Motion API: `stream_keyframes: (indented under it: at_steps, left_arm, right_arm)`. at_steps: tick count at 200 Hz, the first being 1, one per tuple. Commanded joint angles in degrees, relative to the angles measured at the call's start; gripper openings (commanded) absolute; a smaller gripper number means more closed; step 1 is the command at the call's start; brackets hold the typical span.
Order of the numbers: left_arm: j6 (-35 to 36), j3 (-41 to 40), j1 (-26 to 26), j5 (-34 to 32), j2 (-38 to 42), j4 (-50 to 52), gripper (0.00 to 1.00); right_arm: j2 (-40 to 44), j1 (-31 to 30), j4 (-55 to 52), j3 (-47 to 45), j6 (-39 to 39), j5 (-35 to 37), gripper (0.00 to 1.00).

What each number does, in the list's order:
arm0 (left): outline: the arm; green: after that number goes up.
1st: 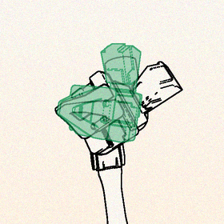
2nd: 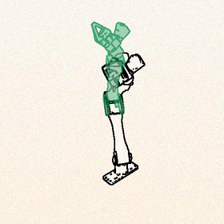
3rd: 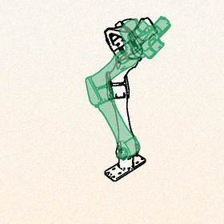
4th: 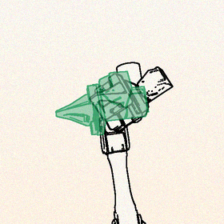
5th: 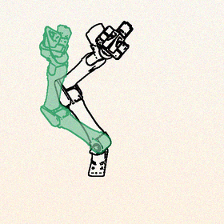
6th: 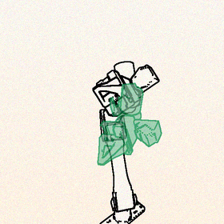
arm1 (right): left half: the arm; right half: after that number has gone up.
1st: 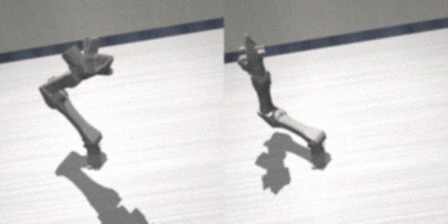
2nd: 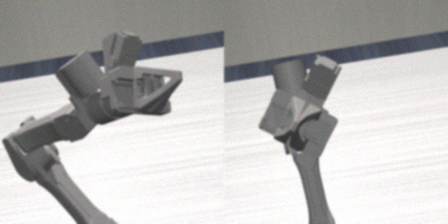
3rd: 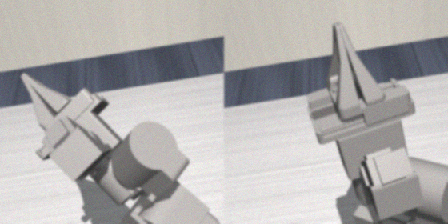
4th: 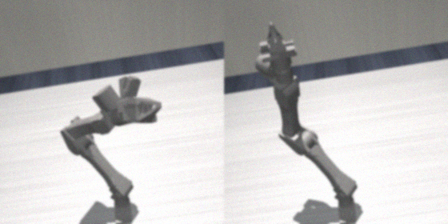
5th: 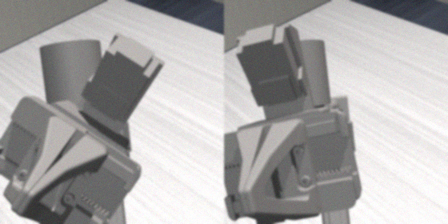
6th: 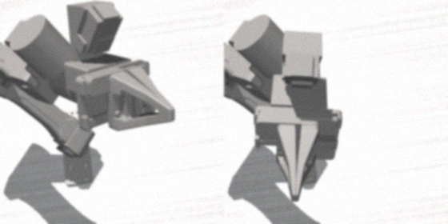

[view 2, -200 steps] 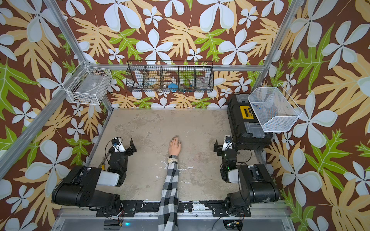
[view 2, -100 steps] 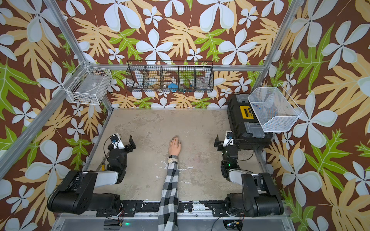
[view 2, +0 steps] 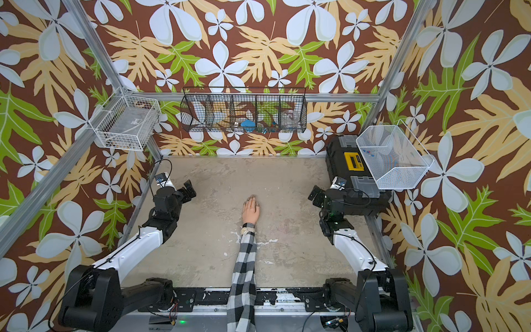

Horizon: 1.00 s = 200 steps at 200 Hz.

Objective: Take off the watch
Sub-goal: Adjust the hand at the center of the board.

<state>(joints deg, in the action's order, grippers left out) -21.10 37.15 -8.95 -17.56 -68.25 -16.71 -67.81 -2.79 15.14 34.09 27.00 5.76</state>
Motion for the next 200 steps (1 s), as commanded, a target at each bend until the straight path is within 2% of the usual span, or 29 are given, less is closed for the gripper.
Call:
stream_keyframes:
  at_steps: [1, 17, 34, 58, 77, 111, 131, 172, 200]
  left_arm:
    - [-5.9, 2.98, -2.93, 7.91, 1.61, 16.3, 0.96]
    - [-8.62, 4.65, -6.4, 10.8, 2.08, 22.44, 0.96]
    - [-11.43, 5.35, -10.22, 13.18, 2.52, 27.83, 0.96]
    - [-16.43, 3.43, -16.43, 15.57, 4.01, 31.1, 0.96]
    - [-20.72, 1.54, -22.22, 14.48, 5.29, 31.87, 0.96]
    - [-28.57, -0.32, -33.77, 11.62, 4.39, 31.72, 0.96]
    - [-32.04, 0.11, -38.81, 9.17, 2.96, 31.74, 0.96]
    - [-36.5, 3.04, -46.64, 6.24, -2.37, 31.74, 0.95]
    - [-37.65, 5.05, -49.43, 5.27, -5.22, 31.96, 0.95]
  right_arm:
    - [1.3, -0.41, -6.79, -0.33, 2.84, -12.87, 1.0]
    - [0.99, -2.95, -10.73, 1.01, 2.57, -16.02, 1.0]
    - [0.36, -8.13, -15.07, 2.35, 1.44, -15.46, 1.0]
    - [-0.21, -13.84, -18.2, 2.92, 2.17, -15.24, 1.0]
    - [-0.1, -16.54, -17.32, 1.45, 3.92, -14.96, 1.0]
    - [-1.35, -17.52, -17.75, 1.23, 4.64, -14.87, 1.0]
    - [-1.69, -17.49, -19.15, 1.93, 3.95, -13.76, 1.0]
    - [-1.27, -17.43, -20.04, 2.71, 3.43, -12.85, 1.0]
    - [-0.66, -17.47, -20.73, 2.65, 3.83, -12.7, 1.0]
